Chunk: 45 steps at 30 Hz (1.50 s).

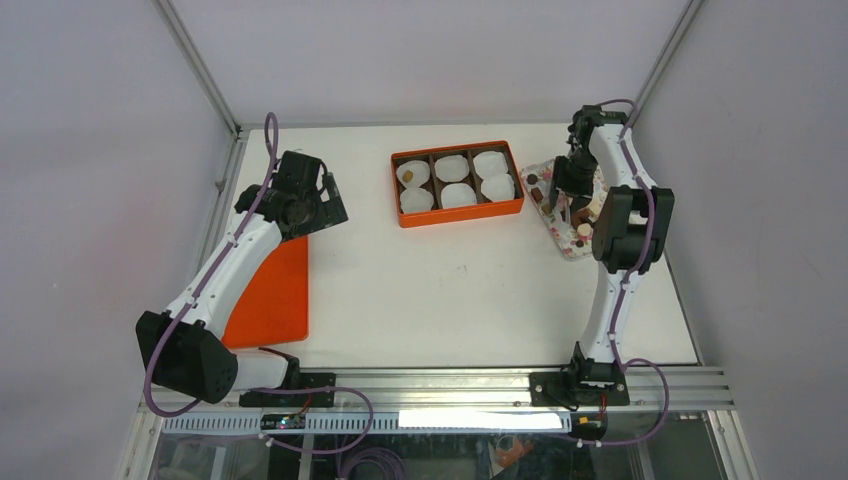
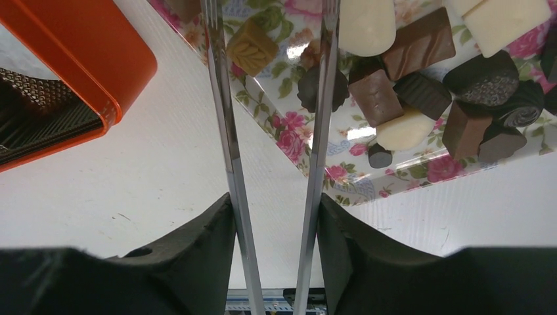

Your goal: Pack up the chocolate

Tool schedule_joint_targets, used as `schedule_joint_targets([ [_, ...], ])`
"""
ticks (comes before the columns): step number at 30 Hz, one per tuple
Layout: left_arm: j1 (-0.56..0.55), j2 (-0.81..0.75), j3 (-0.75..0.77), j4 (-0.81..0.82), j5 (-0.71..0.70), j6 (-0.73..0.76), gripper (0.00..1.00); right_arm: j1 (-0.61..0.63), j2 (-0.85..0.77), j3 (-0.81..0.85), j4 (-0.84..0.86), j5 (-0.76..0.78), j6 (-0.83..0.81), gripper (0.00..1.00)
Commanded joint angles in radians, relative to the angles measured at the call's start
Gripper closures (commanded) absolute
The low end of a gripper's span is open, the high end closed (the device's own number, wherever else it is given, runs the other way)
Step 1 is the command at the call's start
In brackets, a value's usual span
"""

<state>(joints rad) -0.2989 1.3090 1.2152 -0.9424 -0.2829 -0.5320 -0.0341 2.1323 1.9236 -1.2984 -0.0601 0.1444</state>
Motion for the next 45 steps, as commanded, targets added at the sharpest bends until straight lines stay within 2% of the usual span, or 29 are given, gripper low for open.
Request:
schedule_joint_targets([
  [1,0.010,0.001,0.037,0.033,-0.004,0.001,0.01,-0.002,0.015,0.078,-0.019,-0.015,-0.038,0.52],
  [7,0.010,0.001,0.040,0.034,-0.002,0.004,0.01,-0.001,0.050,0.109,-0.039,-0.002,-0.051,0.60],
  [10,0.010,-0.002,0.040,0.031,-0.008,0.009,0.01,-0.002,0.053,0.109,-0.038,0.014,-0.054,0.68],
  [17,0.010,-0.002,0.032,0.031,-0.004,0.005,0.01,-0.002,0.002,0.099,-0.039,0.041,-0.049,1.00],
  [29,0.011,-0.015,0.023,0.033,-0.002,-0.001,0.01,-0.003,-0.125,0.038,0.002,0.031,-0.030,1.00],
  [45,0.010,-0.032,0.016,0.031,-0.004,-0.003,0.01,-0.002,-0.195,0.003,0.006,0.019,-0.023,1.00],
])
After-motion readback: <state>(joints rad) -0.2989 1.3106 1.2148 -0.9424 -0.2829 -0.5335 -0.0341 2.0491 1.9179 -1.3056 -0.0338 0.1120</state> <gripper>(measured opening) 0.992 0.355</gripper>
